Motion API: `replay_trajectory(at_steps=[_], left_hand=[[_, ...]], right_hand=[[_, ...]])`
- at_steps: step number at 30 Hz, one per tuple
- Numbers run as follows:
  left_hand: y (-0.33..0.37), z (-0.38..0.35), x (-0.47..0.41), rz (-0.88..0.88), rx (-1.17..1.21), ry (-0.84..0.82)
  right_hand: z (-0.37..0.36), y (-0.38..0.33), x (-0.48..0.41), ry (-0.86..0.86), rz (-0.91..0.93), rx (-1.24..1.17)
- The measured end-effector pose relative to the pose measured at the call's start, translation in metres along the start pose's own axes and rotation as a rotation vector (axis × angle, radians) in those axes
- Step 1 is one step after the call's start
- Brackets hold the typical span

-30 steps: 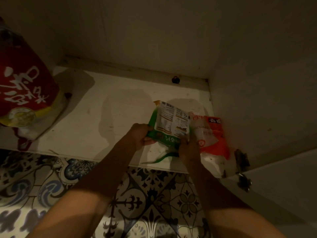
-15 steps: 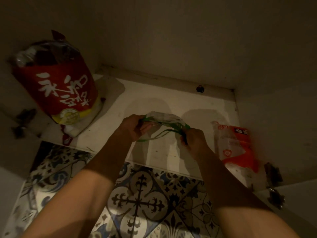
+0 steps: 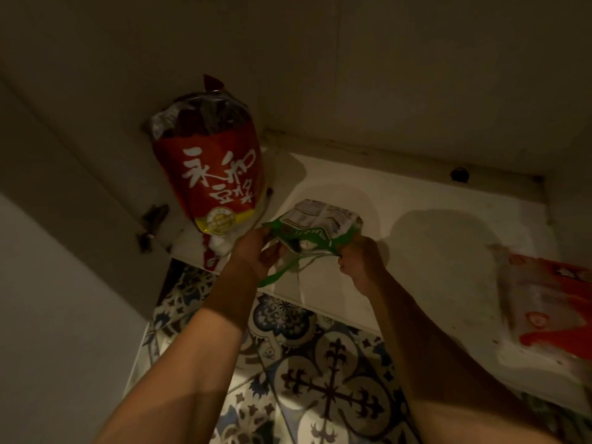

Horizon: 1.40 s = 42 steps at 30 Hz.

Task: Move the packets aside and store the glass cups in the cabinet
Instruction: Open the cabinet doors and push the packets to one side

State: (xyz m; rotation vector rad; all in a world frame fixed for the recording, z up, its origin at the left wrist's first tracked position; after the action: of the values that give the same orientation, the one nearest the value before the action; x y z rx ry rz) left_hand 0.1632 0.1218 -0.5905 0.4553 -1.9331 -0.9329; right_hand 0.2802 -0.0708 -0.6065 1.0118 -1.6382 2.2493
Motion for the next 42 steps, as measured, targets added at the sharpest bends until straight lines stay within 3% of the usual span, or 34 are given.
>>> replay_trajectory(at_steps=[5, 8, 13, 21, 31, 42], left_hand=[[0.013, 0.015, -0.011, -0.181, -0.188, -0.066], [0.011, 0.014, -0.014, -0.168, -0.325, -0.117], [-0.001, 0.025, -0.020, -0.056, -0.184, -0.005], [-0.007, 0.043, -0.014, -0.042, -0.012, 0.027], [-0.015, 0.067, -0.025, -0.024, -0.011, 0.143], [-0.024, 0.083, -0.041, -0.027, -0.201, 0.191]], right_hand=[[-0.035, -0.002, -0.011, 0.014, 0.051, 0.071], [-0.043, 0.000, -0.014, 0.029, 0.062, 0.063], [-0.045, 0.006, -0.019, 0.028, 0.067, 0.077], [-0.069, 0.018, -0.027, 0.017, 0.048, 0.077], [-0.083, 0.039, -0.026, -0.045, 0.010, -0.113], [-0.063, 0.055, -0.017, 0.190, 0.068, 0.107]])
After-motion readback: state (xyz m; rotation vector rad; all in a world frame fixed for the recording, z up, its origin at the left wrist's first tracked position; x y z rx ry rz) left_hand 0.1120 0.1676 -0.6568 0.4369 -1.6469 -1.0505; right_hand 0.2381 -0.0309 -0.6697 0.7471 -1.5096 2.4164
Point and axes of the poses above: each hand's wrist, its own x-axis away from the middle knuckle, its own z-axis out of the back of the hand, y = z × x, the point moved 8 cm from there along -x, towards the middle knuckle, and after that the axes turned 7 degrees about -z, right-handed, at the moved point
